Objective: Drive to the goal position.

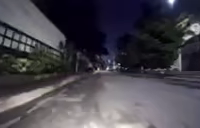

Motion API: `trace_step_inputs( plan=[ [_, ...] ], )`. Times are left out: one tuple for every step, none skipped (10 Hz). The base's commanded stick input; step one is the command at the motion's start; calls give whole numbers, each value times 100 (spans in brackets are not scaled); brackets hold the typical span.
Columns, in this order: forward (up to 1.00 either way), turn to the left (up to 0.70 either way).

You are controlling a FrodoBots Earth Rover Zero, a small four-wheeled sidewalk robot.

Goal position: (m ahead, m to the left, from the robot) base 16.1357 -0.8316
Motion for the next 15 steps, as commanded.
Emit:
trace_step_inputs(
  plan=[
    [85, 2],
    [85, 2],
    [85, 2],
    [85, 2],
    [85, 2],
    [85, 2],
    [85, 2],
    [85, -8],
    [85, -32],
    [85, -32],
    [85, -32],
    [85, -32],
    [85, -32],
    [85, -32],
    [85, -32]
  ],
)
